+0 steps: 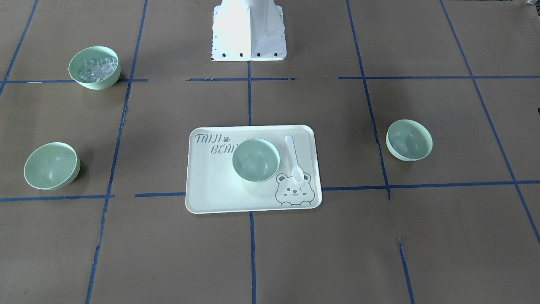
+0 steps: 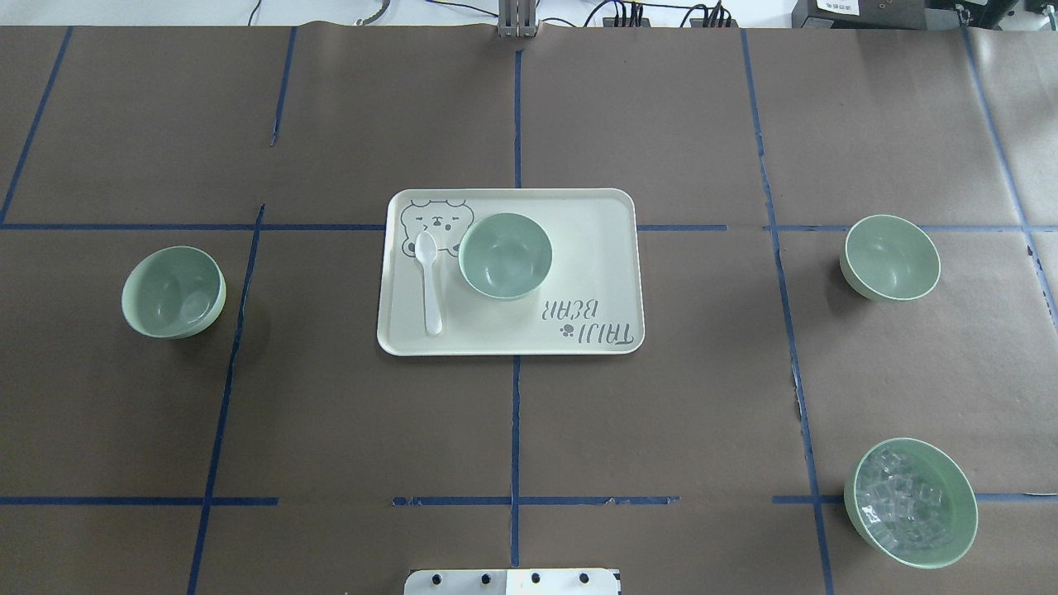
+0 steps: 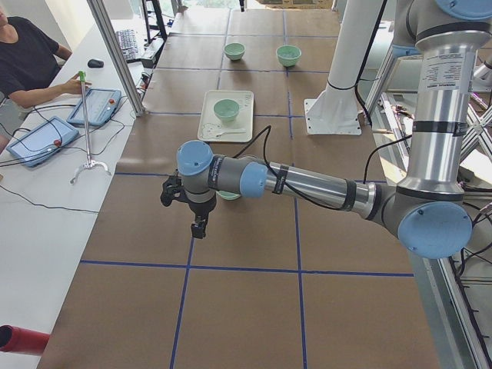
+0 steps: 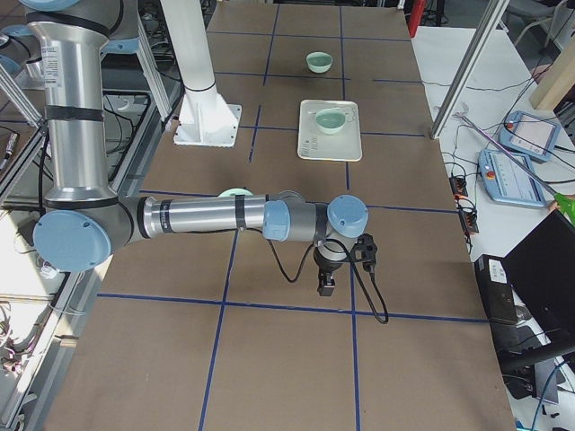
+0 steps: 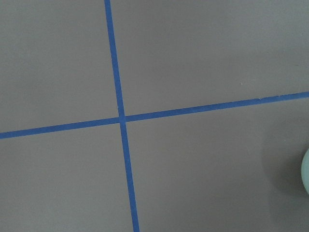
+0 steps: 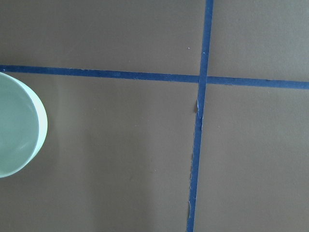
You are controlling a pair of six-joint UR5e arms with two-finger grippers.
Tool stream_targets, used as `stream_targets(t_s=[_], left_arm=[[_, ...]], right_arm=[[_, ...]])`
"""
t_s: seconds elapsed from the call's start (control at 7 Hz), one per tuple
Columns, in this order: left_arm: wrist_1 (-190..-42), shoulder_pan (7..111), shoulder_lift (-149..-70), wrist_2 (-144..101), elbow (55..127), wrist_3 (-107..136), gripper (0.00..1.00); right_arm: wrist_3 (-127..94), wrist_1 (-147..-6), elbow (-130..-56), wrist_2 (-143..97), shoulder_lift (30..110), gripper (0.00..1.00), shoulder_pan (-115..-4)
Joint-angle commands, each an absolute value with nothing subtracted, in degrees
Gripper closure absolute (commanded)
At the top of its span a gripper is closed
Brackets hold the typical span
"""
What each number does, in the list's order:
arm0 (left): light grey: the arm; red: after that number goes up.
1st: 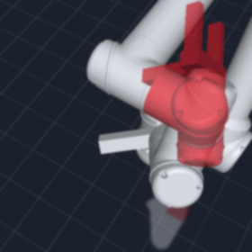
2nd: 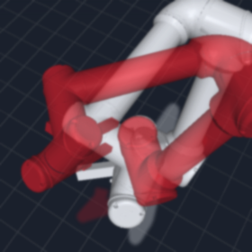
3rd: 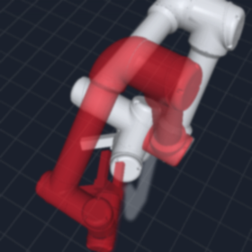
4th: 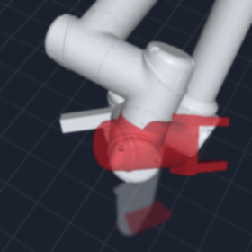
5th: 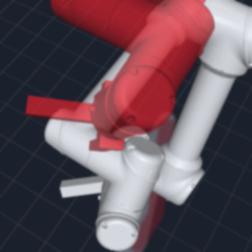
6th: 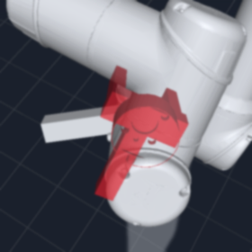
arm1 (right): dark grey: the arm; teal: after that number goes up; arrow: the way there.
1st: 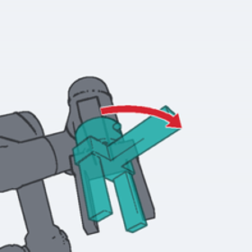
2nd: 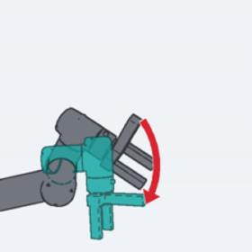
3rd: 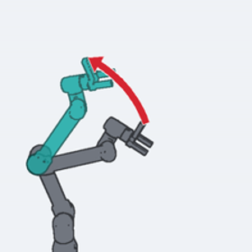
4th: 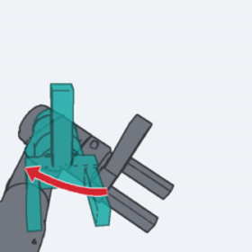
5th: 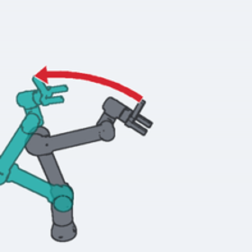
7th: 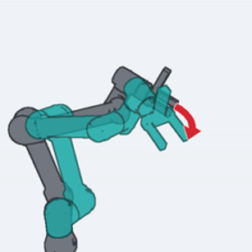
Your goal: Stack green bowls together
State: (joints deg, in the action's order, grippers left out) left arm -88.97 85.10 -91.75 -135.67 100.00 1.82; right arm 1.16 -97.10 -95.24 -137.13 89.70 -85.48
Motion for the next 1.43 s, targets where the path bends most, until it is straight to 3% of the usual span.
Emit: stream_targets(t_s=[0.0, 0.57, 1.29], left_arm=[[-93.7, 84.9, -91.3, -136.1, 99.4, 1.5, 0.0], [-99.7, 81.7, -91.5, -136.1, 99.2, 2.1, 0.0], [-99.8, 81.7, -91.5, -136.1, 99.3, 2.1, 0.0]], right_arm=[[1.1, -95.7, -95.1, -137.2, 89.4, 0.0, -82.1], [-32.5, -62.3, -87.9, -132.0, 89.1, 0.0, -68.1], [-36.6, -60.0, -83.7, -131.2, 85.1, 0.04, -63.9]])
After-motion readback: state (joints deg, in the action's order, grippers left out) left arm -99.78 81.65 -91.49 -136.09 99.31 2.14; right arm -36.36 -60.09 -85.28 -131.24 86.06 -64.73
